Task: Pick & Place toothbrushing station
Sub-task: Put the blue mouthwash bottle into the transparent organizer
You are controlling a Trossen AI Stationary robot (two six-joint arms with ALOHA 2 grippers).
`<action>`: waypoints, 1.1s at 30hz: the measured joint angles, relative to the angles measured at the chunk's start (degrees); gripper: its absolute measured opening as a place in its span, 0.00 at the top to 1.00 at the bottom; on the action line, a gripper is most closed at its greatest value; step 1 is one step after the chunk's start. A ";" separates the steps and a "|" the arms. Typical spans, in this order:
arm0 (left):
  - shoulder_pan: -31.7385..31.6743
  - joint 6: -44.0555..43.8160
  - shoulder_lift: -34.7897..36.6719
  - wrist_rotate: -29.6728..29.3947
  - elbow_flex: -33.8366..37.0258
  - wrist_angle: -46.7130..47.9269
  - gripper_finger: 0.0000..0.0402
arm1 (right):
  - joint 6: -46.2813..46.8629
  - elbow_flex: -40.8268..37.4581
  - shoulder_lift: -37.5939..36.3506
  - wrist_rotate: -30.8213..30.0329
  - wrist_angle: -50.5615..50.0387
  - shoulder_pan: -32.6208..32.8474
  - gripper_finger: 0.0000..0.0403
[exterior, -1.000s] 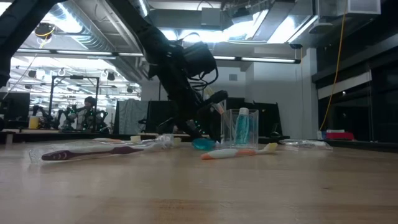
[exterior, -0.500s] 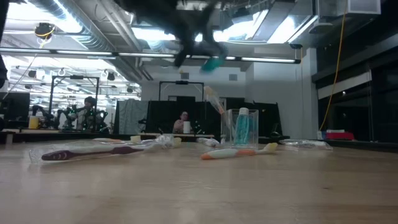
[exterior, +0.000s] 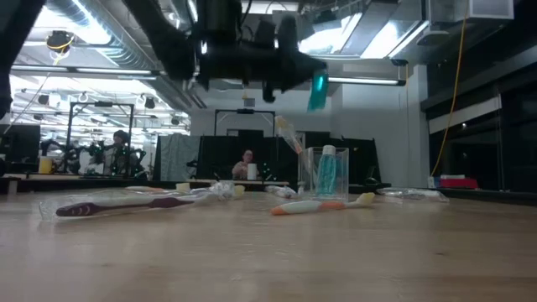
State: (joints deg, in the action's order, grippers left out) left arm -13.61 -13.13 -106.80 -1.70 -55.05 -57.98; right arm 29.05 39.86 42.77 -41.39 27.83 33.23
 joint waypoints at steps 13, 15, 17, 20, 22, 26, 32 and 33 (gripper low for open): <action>4.42 10.49 -4.09 -15.67 0.74 -1.03 0.80 | 0.74 -0.02 0.00 -4.29 0.95 -0.02 0.65; 5.69 10.41 -4.61 -18.62 1.71 -2.18 0.80 | 0.95 0.00 0.00 -4.28 0.95 0.00 0.65; 5.99 8.81 -6.23 -20.08 3.35 -6.44 0.80 | 1.00 -0.01 0.00 -4.28 0.94 0.00 0.65; 5.57 6.32 -9.41 -22.01 4.31 -12.56 0.80 | 1.16 -0.02 0.02 -4.28 0.95 -0.01 0.65; 5.38 5.45 -10.68 -22.54 4.32 -14.73 0.80 | 1.54 0.00 0.00 -4.28 1.05 0.00 0.65; 5.25 3.27 -13.57 -22.11 4.26 -20.94 0.80 | 2.04 0.00 0.02 -4.26 1.06 -0.02 0.65; 6.21 3.35 -14.15 -22.33 4.26 -21.55 0.80 | 2.02 -0.02 0.02 -4.24 1.04 -0.02 0.65; 6.50 3.93 -14.15 -22.29 4.18 -21.96 0.80 | 2.02 -0.01 0.02 -4.22 1.01 -0.01 0.65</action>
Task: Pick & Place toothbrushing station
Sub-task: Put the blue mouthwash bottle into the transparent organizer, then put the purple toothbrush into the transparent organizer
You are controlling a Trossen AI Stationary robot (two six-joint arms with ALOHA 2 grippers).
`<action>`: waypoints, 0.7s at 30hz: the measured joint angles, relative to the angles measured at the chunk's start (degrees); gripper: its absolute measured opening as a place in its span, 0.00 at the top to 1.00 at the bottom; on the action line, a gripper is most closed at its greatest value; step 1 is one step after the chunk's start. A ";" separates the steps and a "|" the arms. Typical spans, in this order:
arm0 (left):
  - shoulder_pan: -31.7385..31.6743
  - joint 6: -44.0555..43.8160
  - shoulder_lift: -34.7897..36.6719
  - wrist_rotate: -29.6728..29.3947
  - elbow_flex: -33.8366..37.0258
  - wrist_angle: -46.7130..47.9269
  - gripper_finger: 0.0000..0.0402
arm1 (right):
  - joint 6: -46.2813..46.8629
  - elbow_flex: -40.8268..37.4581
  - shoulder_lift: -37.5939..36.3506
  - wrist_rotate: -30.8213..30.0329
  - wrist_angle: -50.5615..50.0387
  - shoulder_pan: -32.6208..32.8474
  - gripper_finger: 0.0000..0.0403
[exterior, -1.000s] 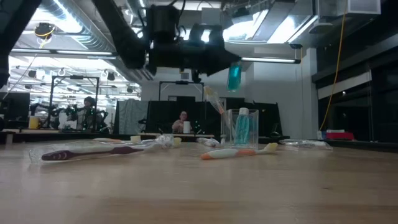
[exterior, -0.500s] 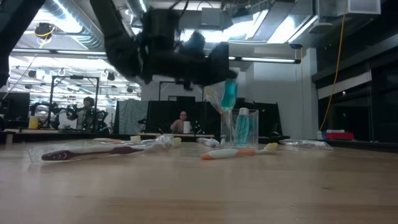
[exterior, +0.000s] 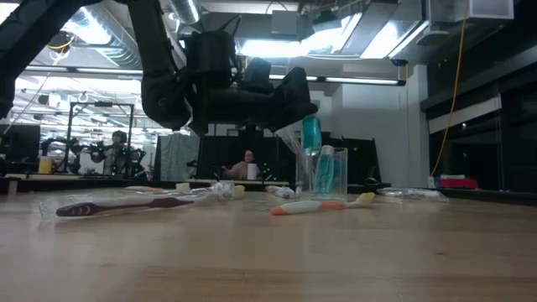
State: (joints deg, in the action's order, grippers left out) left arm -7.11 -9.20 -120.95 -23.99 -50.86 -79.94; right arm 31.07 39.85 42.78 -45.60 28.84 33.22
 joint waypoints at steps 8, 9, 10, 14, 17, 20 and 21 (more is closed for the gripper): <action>0.65 3.02 0.01 -0.53 -0.86 3.15 0.80 | 0.23 0.00 0.00 1.50 -0.10 0.01 0.65; 0.68 3.55 0.00 -0.53 -0.86 3.16 0.80 | 0.24 0.00 0.01 1.57 -0.10 0.00 0.65; 0.69 3.73 -0.06 -0.56 -0.86 3.47 0.80 | 0.24 -0.01 0.11 1.65 -0.05 -0.01 0.65; 0.71 1.17 -1.73 -2.11 -0.89 3.75 0.69 | 0.34 0.01 0.44 1.95 0.01 0.01 0.65; 0.80 0.53 -2.19 -4.67 -0.89 3.12 0.57 | 0.55 -0.01 0.91 2.16 0.55 0.01 0.65; 1.13 2.09 -2.16 -5.49 -0.91 2.24 0.50 | 0.63 0.00 1.16 2.66 1.20 0.01 0.65; 1.31 2.28 -2.16 -5.51 -0.89 2.05 0.49 | 0.63 0.00 1.19 2.80 1.19 0.01 0.65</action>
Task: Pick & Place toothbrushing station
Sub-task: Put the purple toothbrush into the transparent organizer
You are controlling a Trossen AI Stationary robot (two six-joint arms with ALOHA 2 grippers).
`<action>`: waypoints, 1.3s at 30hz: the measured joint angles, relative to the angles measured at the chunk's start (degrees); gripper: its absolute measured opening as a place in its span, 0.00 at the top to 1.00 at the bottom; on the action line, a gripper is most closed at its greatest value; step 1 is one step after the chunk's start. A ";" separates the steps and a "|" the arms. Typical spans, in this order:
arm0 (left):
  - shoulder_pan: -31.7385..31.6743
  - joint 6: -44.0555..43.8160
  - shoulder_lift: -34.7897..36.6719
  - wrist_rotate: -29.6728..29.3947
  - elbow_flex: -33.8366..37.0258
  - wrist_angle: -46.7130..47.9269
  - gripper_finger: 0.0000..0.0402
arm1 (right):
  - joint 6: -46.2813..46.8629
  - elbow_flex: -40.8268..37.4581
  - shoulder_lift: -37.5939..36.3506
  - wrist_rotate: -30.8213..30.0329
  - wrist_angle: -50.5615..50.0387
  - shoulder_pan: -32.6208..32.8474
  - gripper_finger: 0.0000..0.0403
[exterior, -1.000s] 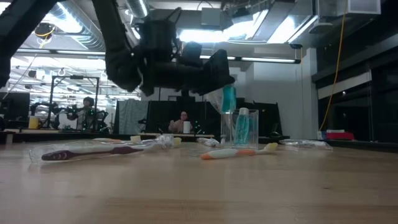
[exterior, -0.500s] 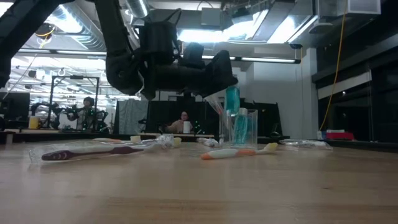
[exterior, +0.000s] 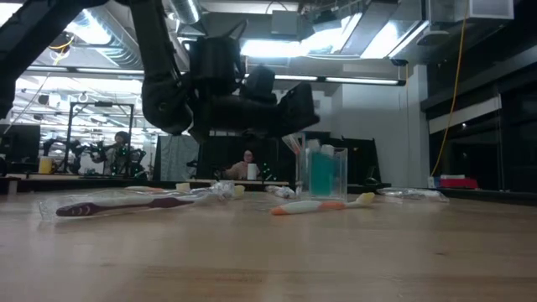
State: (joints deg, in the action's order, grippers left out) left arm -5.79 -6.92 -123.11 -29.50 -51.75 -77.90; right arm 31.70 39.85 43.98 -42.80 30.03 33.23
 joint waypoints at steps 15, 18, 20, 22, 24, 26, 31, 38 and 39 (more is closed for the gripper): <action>4.54 -4.81 28.84 -31.30 3.00 46.56 0.60 | -3.16 0.00 0.03 -1.23 0.34 1.89 0.65; 2.36 -30.93 37.46 -25.20 1.01 81.02 0.63 | -3.86 -0.02 0.03 -1.77 0.41 2.43 0.65; -0.11 -49.06 40.83 -15.96 0.11 100.61 0.66 | -4.12 -0.01 0.03 -2.24 0.42 2.60 0.65; -2.56 -58.73 42.00 -5.13 0.23 110.14 0.69 | -4.85 0.00 0.03 -2.42 0.41 2.60 0.65; -4.12 -59.96 42.25 4.66 0.74 112.34 0.71 | -5.78 -0.02 0.03 -2.43 0.42 2.60 0.65; -5.09 -58.93 42.18 9.63 0.77 111.80 0.73 | -7.10 0.00 0.03 -2.43 0.43 2.60 0.65; -10.65 -58.66 41.74 13.86 0.77 109.02 0.77 | -9.65 -0.02 0.03 -2.43 0.87 2.60 0.65; -18.15 -46.92 38.89 21.57 0.75 101.05 0.71 | -12.93 -0.01 0.03 -2.36 1.83 2.60 0.65; -18.87 -46.45 37.89 22.75 0.75 100.35 0.69 | -13.75 -0.01 0.03 -2.33 2.47 2.60 0.65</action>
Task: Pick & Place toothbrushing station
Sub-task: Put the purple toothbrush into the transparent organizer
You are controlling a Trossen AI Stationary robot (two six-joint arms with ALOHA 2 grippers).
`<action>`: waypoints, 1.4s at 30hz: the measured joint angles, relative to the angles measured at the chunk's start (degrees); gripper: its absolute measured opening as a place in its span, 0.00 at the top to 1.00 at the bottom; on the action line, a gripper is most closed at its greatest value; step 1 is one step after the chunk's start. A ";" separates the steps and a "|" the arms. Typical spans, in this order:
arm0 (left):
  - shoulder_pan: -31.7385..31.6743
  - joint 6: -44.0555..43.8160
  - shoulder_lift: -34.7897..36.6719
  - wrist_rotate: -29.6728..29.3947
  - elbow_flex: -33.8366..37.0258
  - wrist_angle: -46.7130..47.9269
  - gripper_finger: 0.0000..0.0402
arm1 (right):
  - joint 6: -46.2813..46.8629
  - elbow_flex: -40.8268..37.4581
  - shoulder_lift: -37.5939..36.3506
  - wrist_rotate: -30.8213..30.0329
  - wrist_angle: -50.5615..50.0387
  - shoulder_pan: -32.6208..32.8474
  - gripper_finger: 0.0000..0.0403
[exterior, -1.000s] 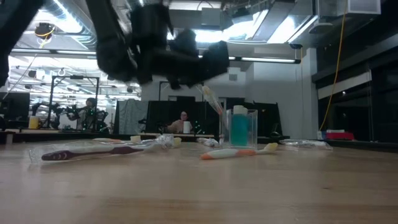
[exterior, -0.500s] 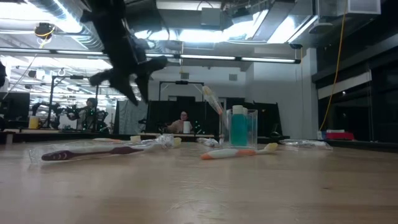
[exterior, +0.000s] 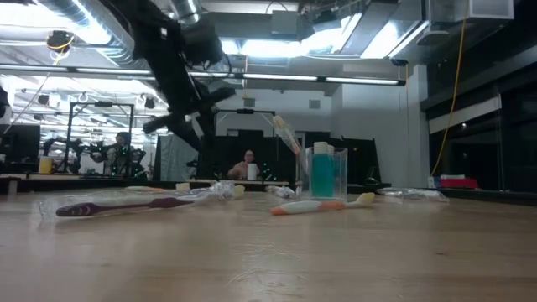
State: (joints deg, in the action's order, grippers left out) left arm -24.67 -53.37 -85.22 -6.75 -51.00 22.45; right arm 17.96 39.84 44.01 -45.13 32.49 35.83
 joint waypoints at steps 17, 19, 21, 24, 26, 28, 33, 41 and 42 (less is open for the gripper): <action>-1.59 0.23 -15.98 7.53 -2.72 -4.57 0.73 | -3.83 -0.01 0.00 -0.96 2.91 -0.01 0.65; -1.65 0.93 -15.93 7.48 -2.70 -4.58 0.88 | -3.83 0.00 0.00 -1.31 2.90 0.00 0.65; -1.59 1.65 -15.31 7.60 -2.64 -6.97 0.96 | -3.86 -0.01 0.00 -1.87 2.93 0.00 0.65; -1.67 1.91 -12.74 7.58 -2.62 -10.64 0.99 | -3.89 0.00 0.00 -2.04 2.93 0.00 0.65; -1.75 2.32 -10.31 7.83 -2.62 -12.59 0.99 | -3.89 0.01 0.00 -2.04 3.00 0.00 0.65; -1.21 2.96 -7.15 7.78 -2.62 -14.68 0.99 | -3.89 -0.01 0.00 -2.06 3.06 0.00 0.65; 4.54 13.40 2.87 2.49 -2.62 -24.28 0.99 | -4.37 -0.01 0.00 -2.46 3.06 0.00 0.65; 20.88 39.74 5.01 -9.90 -2.76 -50.81 0.99 | -5.35 0.00 0.00 -3.53 3.09 0.00 0.65; 21.41 40.86 3.67 -10.28 -2.77 -51.37 0.99 | -5.49 -0.01 0.00 -3.53 3.08 0.00 0.65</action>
State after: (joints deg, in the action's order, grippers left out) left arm -3.26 -12.51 -81.55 -17.04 -53.77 -28.92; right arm 12.47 39.84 44.01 -48.66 35.57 35.83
